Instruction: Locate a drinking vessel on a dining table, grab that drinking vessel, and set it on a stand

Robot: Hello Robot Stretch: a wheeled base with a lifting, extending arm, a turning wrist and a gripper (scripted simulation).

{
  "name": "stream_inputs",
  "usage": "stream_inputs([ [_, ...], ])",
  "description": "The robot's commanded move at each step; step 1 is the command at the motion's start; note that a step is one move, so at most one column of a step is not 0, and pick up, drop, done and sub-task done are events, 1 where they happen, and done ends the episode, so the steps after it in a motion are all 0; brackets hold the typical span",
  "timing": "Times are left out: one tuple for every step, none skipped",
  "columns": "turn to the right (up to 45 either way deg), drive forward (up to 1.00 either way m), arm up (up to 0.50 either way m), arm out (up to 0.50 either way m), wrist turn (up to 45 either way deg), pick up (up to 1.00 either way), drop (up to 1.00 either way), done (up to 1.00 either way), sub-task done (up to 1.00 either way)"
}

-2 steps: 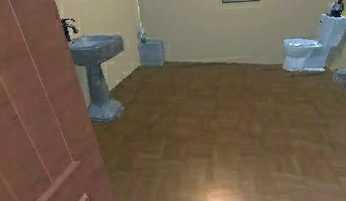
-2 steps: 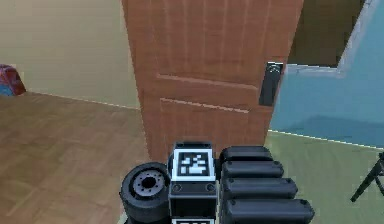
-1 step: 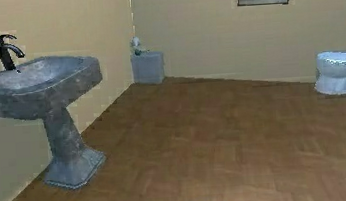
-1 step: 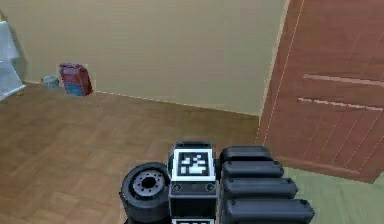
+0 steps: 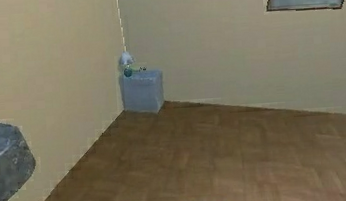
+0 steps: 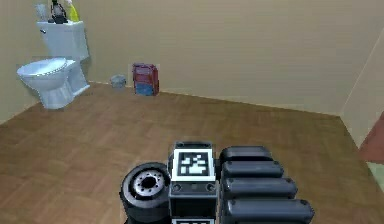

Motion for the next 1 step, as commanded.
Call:
stream_inputs([
  [-3.0, 0.00, 0.00, 0.00, 0.0, 0.00, 0.00, 0.00, 0.00],
])
